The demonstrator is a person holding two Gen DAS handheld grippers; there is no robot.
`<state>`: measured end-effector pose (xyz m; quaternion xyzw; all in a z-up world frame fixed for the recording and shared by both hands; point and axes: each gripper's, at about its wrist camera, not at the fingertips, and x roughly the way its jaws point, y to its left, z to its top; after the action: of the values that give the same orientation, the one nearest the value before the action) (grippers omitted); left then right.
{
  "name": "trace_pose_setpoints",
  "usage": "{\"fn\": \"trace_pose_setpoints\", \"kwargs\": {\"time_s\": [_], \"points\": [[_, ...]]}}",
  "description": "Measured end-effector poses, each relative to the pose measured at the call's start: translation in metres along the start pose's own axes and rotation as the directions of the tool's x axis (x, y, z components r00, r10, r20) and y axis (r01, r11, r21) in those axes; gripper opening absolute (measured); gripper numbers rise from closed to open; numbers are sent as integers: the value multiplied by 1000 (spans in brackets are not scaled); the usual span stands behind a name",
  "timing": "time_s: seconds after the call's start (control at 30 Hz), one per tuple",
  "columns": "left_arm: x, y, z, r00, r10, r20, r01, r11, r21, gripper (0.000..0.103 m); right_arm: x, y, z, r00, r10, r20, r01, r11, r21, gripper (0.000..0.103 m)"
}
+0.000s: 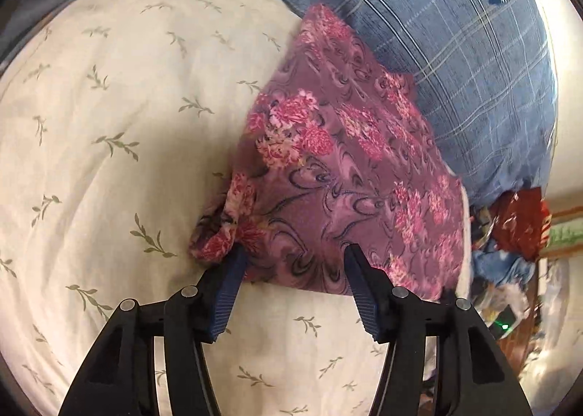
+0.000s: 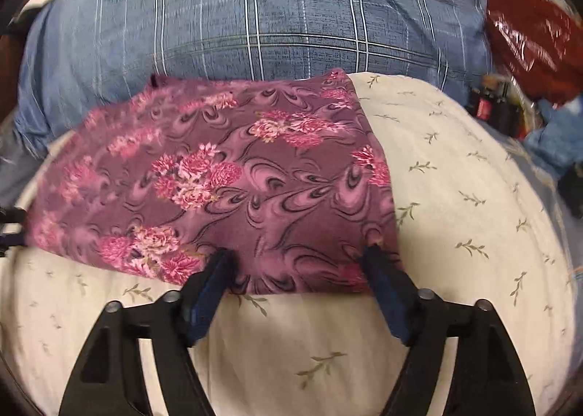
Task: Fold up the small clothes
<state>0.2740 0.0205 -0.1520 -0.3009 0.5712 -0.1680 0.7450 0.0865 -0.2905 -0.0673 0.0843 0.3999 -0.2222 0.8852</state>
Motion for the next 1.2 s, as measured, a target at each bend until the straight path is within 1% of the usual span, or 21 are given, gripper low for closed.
{"fn": "trace_pose_setpoints", "kwargs": {"time_s": [0.1,0.2,0.27,0.3,0.33,0.37,0.43,0.47,0.5,0.57,0.6,0.63,0.7,0.8,0.83,0.9,0.93,1.03,1.13,1.17,1.2], "points": [[0,7,0,999,-38,3,38,999,5,56,2,-1,1,1000,4,-9,-4,1000,24,87],[1,20,1,994,-108,-6,108,994,-24,56,1,4,1,1000,-21,-21,21,1000,-2,87],[-1,34,3,985,-172,-28,169,982,-80,56,0,7,5,997,-52,-50,52,999,-4,87],[-1,37,4,981,-190,-37,186,978,-94,56,-3,9,6,996,-75,-57,75,997,0,84],[-3,42,5,976,-213,-46,207,972,-110,55,-6,15,7,994,-92,-55,92,996,2,83],[-8,48,7,971,-235,-39,229,966,-124,55,-10,22,7,995,-89,-45,89,996,-4,82],[-19,59,12,967,-255,-15,250,959,-132,55,-17,43,5,998,-61,-18,60,997,-44,80],[-25,62,14,967,-253,-2,251,960,-128,56,-21,62,3,999,-35,-6,34,996,-82,80],[-29,64,16,970,-245,6,244,962,-122,56,-23,73,2,1000,-16,1,16,994,-105,80],[-42,69,21,976,-217,22,218,970,-106,57,-28,111,-3,999,48,10,-46,982,-186,80],[-45,71,22,976,-217,20,218,970,-105,57,-30,130,-5,997,77,9,-73,970,-232,80],[-49,74,24,975,-219,17,220,970,-105,57,-33,158,-10,993,119,3,-112,946,-304,80],[-55,78,28,977,-211,9,211,972,-104,57,-38,194,-20,987,159,-5,-147,901,-408,80],[-62,81,34,983,-183,2,182,979,-94,57,-39,251,-36,986,170,1,-138,806,-576,80],[-65,82,37,984,-176,-1,175,980,-93,57,-37,268,-41,987,157,19,-111,773,-624,80],[-68,81,43,987,-159,-5,158,984,-86,57,-32,292,-46,990,122,69,-42,729,-683,80],[-68,79,46,989,-151,-7,150,985,-81,57,-30,302,-46,988,105,109,0,717,-697,80],[-66,75,55,992,-125,-20,124,990,-66,58,-20,322,-40,981,50,188,101,696,-711,80],[-57,67,68,995,-93,-47,91,995,-50,58,-10,333,-34,965,13,263,185,678,-711,78],[-52,62,75,995,-80,-63,77,996,-42,58,-8,333,-31,959,20,281,194,677,-710,69],[-47,57,82,994,-76,-73,73,997,-36,58,-6,333,-29,960,25,280,190,674,-713,43]]}}
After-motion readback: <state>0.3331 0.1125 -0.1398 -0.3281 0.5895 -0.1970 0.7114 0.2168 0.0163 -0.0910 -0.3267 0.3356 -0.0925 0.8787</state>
